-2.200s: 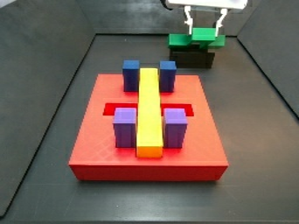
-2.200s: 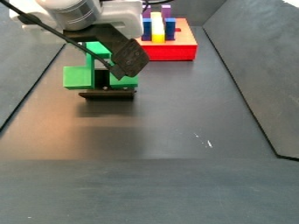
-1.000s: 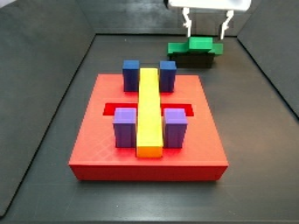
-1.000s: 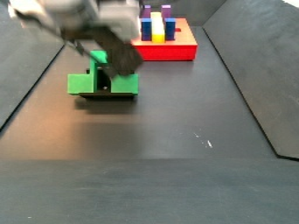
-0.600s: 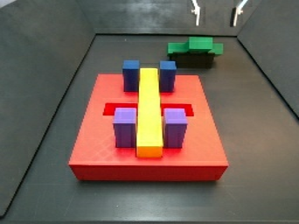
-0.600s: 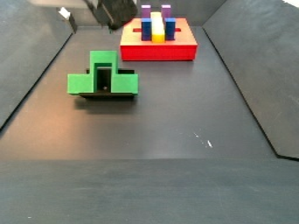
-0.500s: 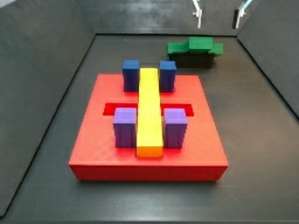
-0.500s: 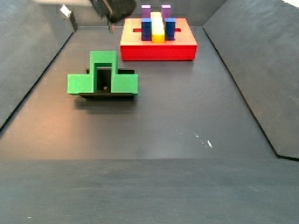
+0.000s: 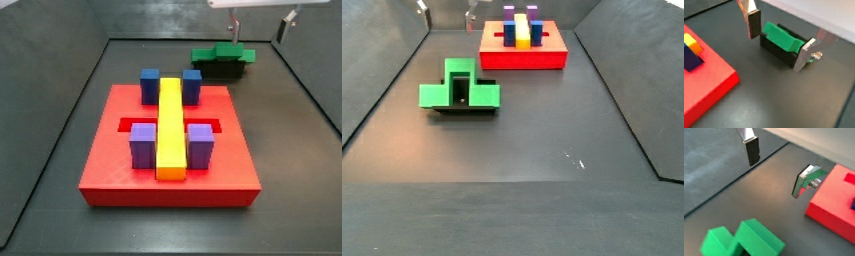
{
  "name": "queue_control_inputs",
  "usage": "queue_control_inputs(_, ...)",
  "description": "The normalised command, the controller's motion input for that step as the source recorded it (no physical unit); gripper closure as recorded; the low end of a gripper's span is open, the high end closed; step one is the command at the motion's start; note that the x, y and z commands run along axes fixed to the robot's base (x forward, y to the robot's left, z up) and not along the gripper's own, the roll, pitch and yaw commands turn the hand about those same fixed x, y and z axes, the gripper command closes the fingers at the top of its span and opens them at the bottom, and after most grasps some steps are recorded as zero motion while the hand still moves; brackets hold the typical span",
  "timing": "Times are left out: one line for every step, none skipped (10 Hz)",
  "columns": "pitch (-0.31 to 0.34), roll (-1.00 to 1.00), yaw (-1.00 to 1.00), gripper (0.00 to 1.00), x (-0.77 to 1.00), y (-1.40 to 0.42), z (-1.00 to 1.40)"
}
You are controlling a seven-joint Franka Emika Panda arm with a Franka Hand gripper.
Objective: Pick up the green object. Move up. Place the green object on the fixture. Regrasp the green object. Move to above the board. Insert the green object.
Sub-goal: Regrasp the green object.
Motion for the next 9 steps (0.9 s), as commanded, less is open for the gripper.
queue_control_inputs(-0.214, 0.49, 0.17, 0.00, 0.28, 0.47, 0.08)
queue_control_inputs(-0.249, 0.32, 0.20, 0.00, 0.15, 0.60, 0.09)
queue_control_inputs(-0.211, 0.19, 0.28, 0.00, 0.00, 0.66, 0.08)
queue_control_inputs(-0.209, 0.03, 0.40, 0.00, 0.00, 0.64, 0.13)
queue_control_inputs(-0.094, 0.74, 0.29, 0.00, -0.09, 0.19, 0.14)
queue_control_inputs(-0.026, 1.00, 0.18, 0.00, -0.14, -0.12, 0.20)
queue_control_inputs(-0.040, 1.00, 0.14, 0.00, -0.19, -0.24, 0.06)
queue_control_inputs(-0.029, 1.00, 0.07, 0.00, -0.21, -0.30, 0.00)
queue_control_inputs(-0.066, 1.00, 0.07, 0.00, -0.17, -0.39, 0.00)
